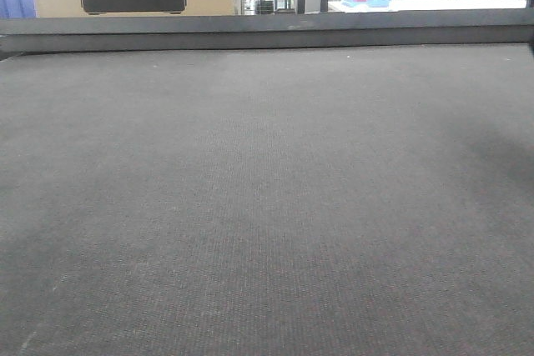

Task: Grab block from conveyor and place in blue bin
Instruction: 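Lift both held bricks up off the conveyor belt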

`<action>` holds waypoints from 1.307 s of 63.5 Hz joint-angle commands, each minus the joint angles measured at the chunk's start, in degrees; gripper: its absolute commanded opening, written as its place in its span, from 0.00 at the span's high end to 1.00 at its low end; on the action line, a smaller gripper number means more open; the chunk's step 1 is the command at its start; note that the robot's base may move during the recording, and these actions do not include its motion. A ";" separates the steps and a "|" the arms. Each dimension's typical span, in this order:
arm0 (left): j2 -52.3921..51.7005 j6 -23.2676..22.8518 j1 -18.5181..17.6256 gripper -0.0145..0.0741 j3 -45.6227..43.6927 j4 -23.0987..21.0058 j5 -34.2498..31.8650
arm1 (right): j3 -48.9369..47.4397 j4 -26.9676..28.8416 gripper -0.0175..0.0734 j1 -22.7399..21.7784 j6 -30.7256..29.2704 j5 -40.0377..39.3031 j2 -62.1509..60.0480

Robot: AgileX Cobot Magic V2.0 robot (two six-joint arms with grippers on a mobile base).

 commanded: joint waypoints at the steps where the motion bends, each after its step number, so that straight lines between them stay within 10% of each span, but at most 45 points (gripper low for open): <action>1: -5.09 0.73 -0.32 0.96 -0.11 -4.06 -4.96 | 0.06 -0.20 0.98 -0.06 -0.60 -1.47 -2.48; 9: -11.63 0.73 -0.32 0.96 1.77 -10.75 -13.67 | 0.17 -0.20 0.98 -0.06 -0.60 -1.89 -5.01; 23: -23.50 0.73 -0.32 0.96 6.09 -9.63 -19.71 | 4.37 -0.20 0.98 -0.06 -0.60 -10.91 -13.40; 49: -38.59 0.73 -6.40 0.96 8.14 -1.95 -17.24 | 11.48 -0.20 0.98 -0.06 -0.60 -16.90 -33.07; 83: -43.39 0.73 -11.04 0.96 8.16 -7.76 -21.20 | 11.26 3.73 0.98 8.05 -11.20 -17.71 -44.30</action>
